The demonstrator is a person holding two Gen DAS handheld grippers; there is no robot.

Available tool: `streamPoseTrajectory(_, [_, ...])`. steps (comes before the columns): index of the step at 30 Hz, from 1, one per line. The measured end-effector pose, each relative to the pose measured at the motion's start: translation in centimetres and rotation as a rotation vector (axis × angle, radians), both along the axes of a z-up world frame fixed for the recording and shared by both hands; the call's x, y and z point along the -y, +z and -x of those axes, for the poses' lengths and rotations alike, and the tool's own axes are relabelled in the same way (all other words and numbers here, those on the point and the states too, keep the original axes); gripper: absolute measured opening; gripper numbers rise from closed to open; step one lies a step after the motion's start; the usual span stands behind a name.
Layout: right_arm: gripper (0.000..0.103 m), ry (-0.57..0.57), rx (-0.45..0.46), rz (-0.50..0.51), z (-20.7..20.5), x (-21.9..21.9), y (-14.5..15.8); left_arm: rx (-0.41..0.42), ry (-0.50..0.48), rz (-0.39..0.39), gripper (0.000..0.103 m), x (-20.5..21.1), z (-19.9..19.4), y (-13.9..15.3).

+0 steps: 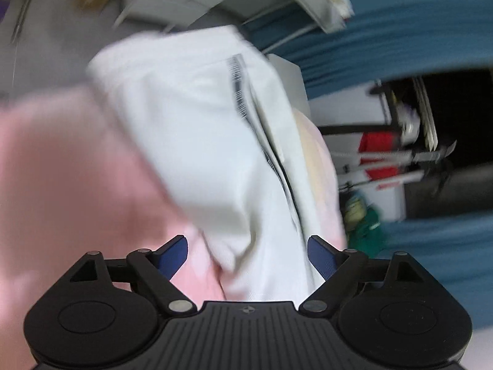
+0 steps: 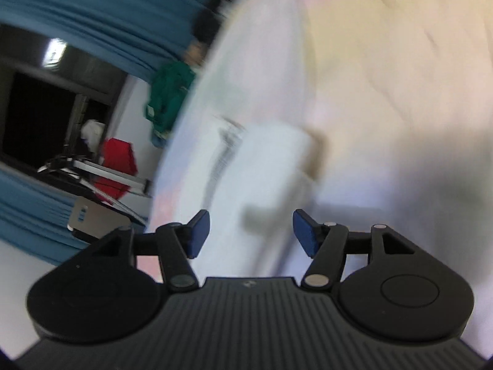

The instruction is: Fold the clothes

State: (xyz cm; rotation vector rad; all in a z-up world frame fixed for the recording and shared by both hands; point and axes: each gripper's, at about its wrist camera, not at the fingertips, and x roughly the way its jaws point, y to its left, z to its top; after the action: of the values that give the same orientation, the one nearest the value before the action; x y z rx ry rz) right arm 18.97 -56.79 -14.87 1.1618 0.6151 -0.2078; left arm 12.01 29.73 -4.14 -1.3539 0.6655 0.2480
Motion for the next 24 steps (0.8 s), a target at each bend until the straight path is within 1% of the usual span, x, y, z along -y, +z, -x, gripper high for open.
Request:
streamPoseTrajectory(1, [0.063,0.007,-0.019,-0.016,0.1,-0.1,-0.7,-0.004,0.012,0.025,0.093,-0.1,0.4,-0.7])
streamPoseTrajectory(3, [0.062,0.022,-0.057,-0.046,0.2,-0.2,-2.0,-0.023,0.033,0.078,0.093,-0.3,1.1,-2.4])
streamPoseTrajectory(4, [0.062,0.016,-0.047,-0.068,0.3,-0.2,-2.5,-0.047,0.039,0.106,0.091,-0.3,1.0,-3.5])
streamPoseTrajectory(6, [0.062,0.013,-0.010,-0.115,-0.3,-0.3,-3.4,-0.055,0.053,0.132,0.091,-0.4,0.6,-4.7])
streamPoseTrajectory(8, [0.062,0.026,0.033,-0.151,-1.1,-0.5,-3.9,-0.031,0.060,0.124,0.092,-0.5,-0.5,-5.0])
streamPoseTrajectory(11, [0.062,0.090,0.152,-0.168,-2.8,-0.9,-3.7,0.047,0.082,0.084,0.091,-0.6,-2.0,-4.8])
streamPoseTrajectory(13, [0.062,0.109,0.227,-0.139,-3.4,-1.3,-3.1,0.078,0.098,0.061,0.088,-0.7,-2.9,-5.2])
streamPoseTrajectory(15, [0.062,0.114,0.241,-0.100,-4.1,-1.7,-2.8,0.090,0.099,0.039,0.082,-0.5,-4.0,-5.7])
streamPoseTrajectory(16, [0.062,0.113,0.219,-0.086,-4.5,-1.9,-3.0,0.092,0.099,0.028,0.077,-0.4,-4.4,-5.8])
streamPoseTrajectory(17, [0.060,0.113,0.197,-0.071,-5.0,-2.1,-3.2,0.091,0.102,0.017,0.070,-0.5,-4.6,-5.9])
streamPoseTrajectory(18, [0.049,0.112,0.174,-0.056,-5.5,-2.3,-3.4,0.089,0.108,0.007,0.064,-0.6,-4.8,-6.0])
streamPoseTrajectory(19, [0.028,0.111,0.144,-0.022,-5.8,-2.5,-3.4,0.082,0.112,-0.006,0.054,-0.7,-4.9,-6.0])
streamPoseTrajectory(20, [0.022,0.109,0.113,0.013,-6.1,-2.7,-3.4,0.076,0.112,-0.021,0.044,-0.7,-5.1,-6.0])
streamPoseTrajectory(21, [0.019,0.107,0.105,0.037,-6.2,-2.9,-3.3,0.071,0.110,-0.036,0.040,-0.4,-5.3,-6.0])
streamPoseTrajectory(22, [0.014,0.100,0.110,0.052,-6.2,-3.0,-3.0,0.071,0.102,-0.054,0.031,-0.4,-5.3,-5.9])
streamPoseTrajectory(23, [0.013,0.093,0.117,0.071,-6.2,-3.1,-2.4,0.074,0.091,-0.077,0.023,-0.3,-5.2,-5.8])
streamPoseTrajectory(24, [0.012,0.090,0.126,0.089,-6.0,-3.1,-1.8,0.077,0.080,-0.102,0.021,-0.3,-5.3,-5.6])
